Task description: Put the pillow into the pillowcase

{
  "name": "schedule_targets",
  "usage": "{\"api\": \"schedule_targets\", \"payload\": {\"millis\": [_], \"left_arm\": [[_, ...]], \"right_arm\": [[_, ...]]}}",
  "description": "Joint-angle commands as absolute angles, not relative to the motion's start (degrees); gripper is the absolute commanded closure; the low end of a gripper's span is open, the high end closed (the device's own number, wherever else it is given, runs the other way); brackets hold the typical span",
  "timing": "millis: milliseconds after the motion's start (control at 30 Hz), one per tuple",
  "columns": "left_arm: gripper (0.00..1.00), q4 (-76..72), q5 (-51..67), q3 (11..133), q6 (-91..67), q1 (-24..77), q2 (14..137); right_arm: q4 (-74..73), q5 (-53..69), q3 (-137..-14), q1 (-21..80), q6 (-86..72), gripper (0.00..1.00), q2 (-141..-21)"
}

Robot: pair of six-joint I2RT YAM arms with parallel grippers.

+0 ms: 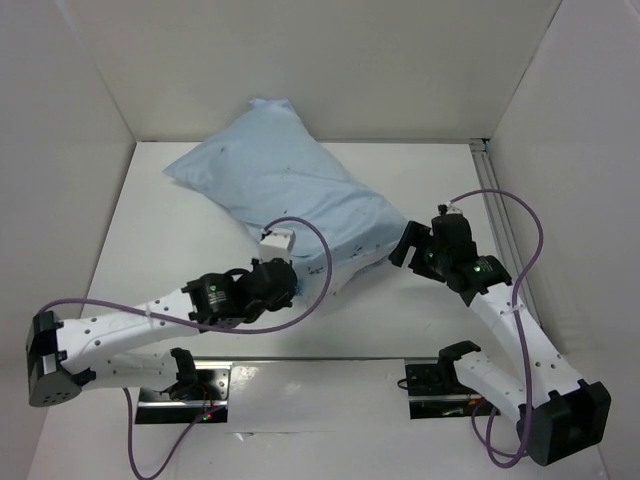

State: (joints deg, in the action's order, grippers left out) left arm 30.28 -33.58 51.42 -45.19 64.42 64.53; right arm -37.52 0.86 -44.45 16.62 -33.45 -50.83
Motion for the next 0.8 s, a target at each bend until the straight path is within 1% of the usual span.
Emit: {"api": "schedule_targets", "payload": {"millis": [0,33,67,100,167,267,300,367,433,467,500,533,600,700,733,767], "left_arm": [[1.0,35.5,-34.0,59.6,-47.5,62.7,61.8],[1.0,36.8,-34.0,61.4,-47.5,62.1,61.8],[1.0,38.7,-34.0,63.1,-46.7,62.1,62.7],[1.0,39.5,-34.0,65.9,-46.1,61.3,62.7],[1.0,42.2,-34.0,68.2,-45.5,59.3,64.5],[1.0,42.9,-30.2,71.3,-46.1,53.3,65.2],[1.0,42.9,-28.6,72.1,-46.1,50.8,65.7],[1.0,42.9,-27.9,72.1,-46.1,49.0,65.7],[1.0,42.9,-25.9,71.5,-45.5,46.6,65.7],[1.0,42.9,-25.3,71.5,-45.5,46.0,65.7],[1.0,42.9,-25.3,71.5,-45.5,46.0,65.0],[1.0,42.9,-24.7,71.5,-44.9,45.4,65.0],[1.0,42.9,-24.7,71.5,-44.9,45.4,65.0],[1.0,42.9,-23.5,71.5,-44.9,45.4,65.0],[1.0,42.9,-23.5,70.8,-44.9,45.4,65.0],[1.0,42.9,-23.5,70.1,-44.9,46.0,65.0]], "right_arm": [[-35.3,-6.8,-42.2,16.1,-32.0,0.11,-51.1],[-33.9,-6.2,-40.6,16.1,-32.0,0.16,-50.3],[-32.4,-4.9,-39.1,16.1,-32.0,0.18,-49.8],[-30.2,-4.9,-38.0,16.1,-34.2,0.23,-49.7],[-28.1,-2.6,-36.3,16.1,-35.5,0.36,-49.7],[-22.5,-1.8,-31.0,16.1,-37.2,0.37,-49.7],[-21.4,-1.8,-29.4,16.1,-38.3,0.4,-48.4],[-17.0,-2.4,-23.8,16.1,-39.6,0.45,-46.8],[-11.6,-0.9,-20.6,16.1,-39.6,0.45,-44.1],[-10.0,-0.9,-18.0,16.1,-39.6,0.43,-43.5],[-8.5,-0.9,-17.0,16.1,-39.6,0.38,-43.5],[-5.8,-0.4,-16.3,16.1,-39.6,0.3,-43.0],[-3.0,-0.4,-14.8,16.1,-39.6,0.29,-44.3],[5.3,2.0,-11.3,16.1,-40.9,0.29,-46.8],[11.3,3.4,-10.2,16.1,-41.6,0.29,-48.0],[13.9,4.2,-8.1,16.1,-41.6,0.29,-48.7]]}}
